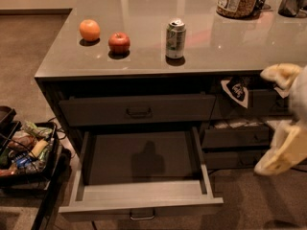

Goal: Close middle drawer

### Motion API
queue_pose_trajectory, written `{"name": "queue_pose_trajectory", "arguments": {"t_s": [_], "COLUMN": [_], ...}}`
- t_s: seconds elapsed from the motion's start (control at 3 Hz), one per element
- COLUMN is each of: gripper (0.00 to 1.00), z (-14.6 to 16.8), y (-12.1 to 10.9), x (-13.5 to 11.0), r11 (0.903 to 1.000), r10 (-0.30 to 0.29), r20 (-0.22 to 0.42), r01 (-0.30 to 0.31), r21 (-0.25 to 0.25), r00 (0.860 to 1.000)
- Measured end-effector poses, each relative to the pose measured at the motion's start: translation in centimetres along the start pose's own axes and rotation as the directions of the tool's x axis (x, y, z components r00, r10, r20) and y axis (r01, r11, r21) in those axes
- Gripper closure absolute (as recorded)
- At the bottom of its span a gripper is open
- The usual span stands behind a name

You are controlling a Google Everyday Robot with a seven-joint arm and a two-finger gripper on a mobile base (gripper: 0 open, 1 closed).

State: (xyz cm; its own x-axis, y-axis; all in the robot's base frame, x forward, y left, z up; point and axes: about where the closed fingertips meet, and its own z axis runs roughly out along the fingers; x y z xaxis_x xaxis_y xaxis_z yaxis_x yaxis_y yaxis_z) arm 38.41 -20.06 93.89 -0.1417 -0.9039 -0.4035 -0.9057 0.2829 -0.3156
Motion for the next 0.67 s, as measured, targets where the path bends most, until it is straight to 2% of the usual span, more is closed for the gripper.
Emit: {"name": "queue_pose_trajectory", "arguments": {"t_s": [0.33,0.67], "gripper": [0.00,0.00], "z": [4.0,8.0], "y": [2.6,1.0], "x": [0.2,-2.3], "r11": [0.9997,0.9990], "r10": [-0.008,-0.004], "r20": [0.130,0.302], "r01": [0.005,-0.010], "r21": [0.025,0.044], "r00": [0.991,0.953]}}
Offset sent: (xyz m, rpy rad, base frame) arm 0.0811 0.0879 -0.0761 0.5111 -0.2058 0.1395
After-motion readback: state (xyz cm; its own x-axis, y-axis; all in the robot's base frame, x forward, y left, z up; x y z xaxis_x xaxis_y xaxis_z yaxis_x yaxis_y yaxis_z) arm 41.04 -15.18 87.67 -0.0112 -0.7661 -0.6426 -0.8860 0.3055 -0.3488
